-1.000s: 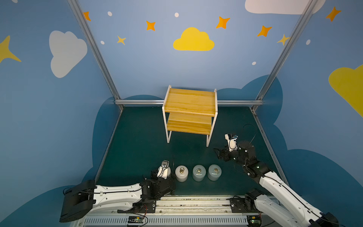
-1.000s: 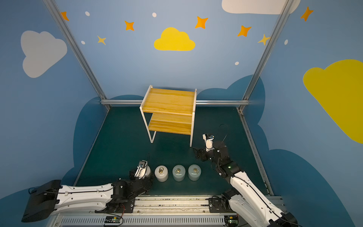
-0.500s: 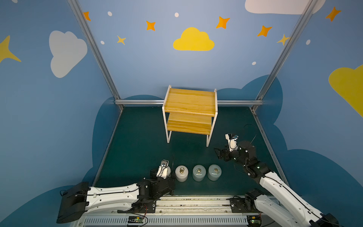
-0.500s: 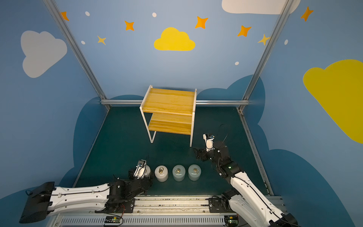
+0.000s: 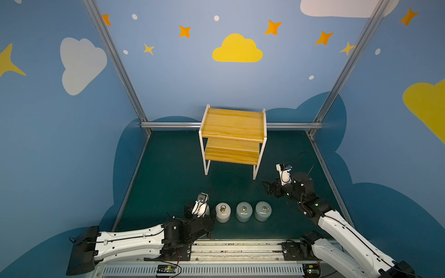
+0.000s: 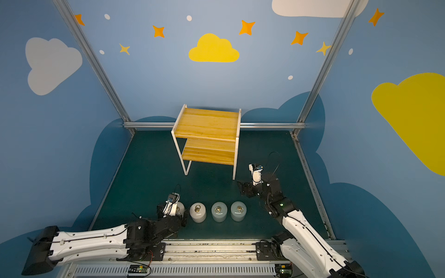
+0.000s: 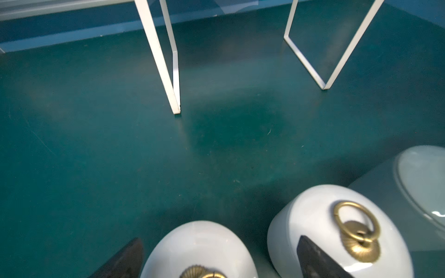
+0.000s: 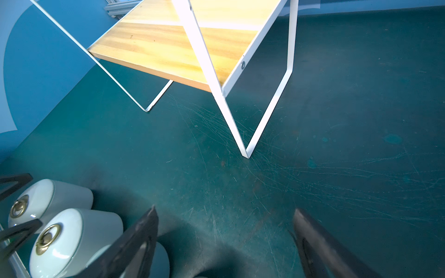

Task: Remove the tea canisters from the shelf
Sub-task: Place the tea canister at the center of the board, then reset both arms

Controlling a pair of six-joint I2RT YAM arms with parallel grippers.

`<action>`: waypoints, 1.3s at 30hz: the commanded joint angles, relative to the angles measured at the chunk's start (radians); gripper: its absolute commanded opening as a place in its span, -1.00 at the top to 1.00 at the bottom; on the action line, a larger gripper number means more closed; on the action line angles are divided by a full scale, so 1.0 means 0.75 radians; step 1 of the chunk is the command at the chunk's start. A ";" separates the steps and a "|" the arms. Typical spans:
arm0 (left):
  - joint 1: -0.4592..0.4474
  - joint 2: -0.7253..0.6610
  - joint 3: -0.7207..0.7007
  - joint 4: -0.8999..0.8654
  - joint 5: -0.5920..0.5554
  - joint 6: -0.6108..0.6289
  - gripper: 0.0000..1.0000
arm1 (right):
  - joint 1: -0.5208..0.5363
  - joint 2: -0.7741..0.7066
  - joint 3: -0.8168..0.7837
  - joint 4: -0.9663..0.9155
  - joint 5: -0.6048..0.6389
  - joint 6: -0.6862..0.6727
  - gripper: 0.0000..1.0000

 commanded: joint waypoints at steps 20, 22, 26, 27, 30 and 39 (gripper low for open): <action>0.353 -0.291 0.128 0.384 0.363 0.758 -1.00 | -0.081 0.044 0.058 -0.028 0.102 -0.015 -0.79; 0.524 -0.257 0.134 0.416 0.522 0.755 -1.00 | -0.111 0.072 0.066 -0.021 0.099 -0.013 -0.79; 0.788 -0.144 0.165 0.491 0.648 0.803 -1.00 | -0.187 0.141 0.082 -0.002 0.103 -0.016 -0.79; 0.856 -0.116 0.155 0.557 0.676 0.832 -1.00 | -0.212 0.168 0.084 0.011 0.106 -0.017 -0.79; 1.113 -0.034 0.152 0.676 0.837 0.810 -1.00 | -0.301 0.247 0.094 0.059 0.089 -0.015 -0.79; 1.622 0.412 0.049 1.201 0.934 0.793 -1.00 | -0.518 0.534 0.095 0.344 0.178 -0.087 -0.82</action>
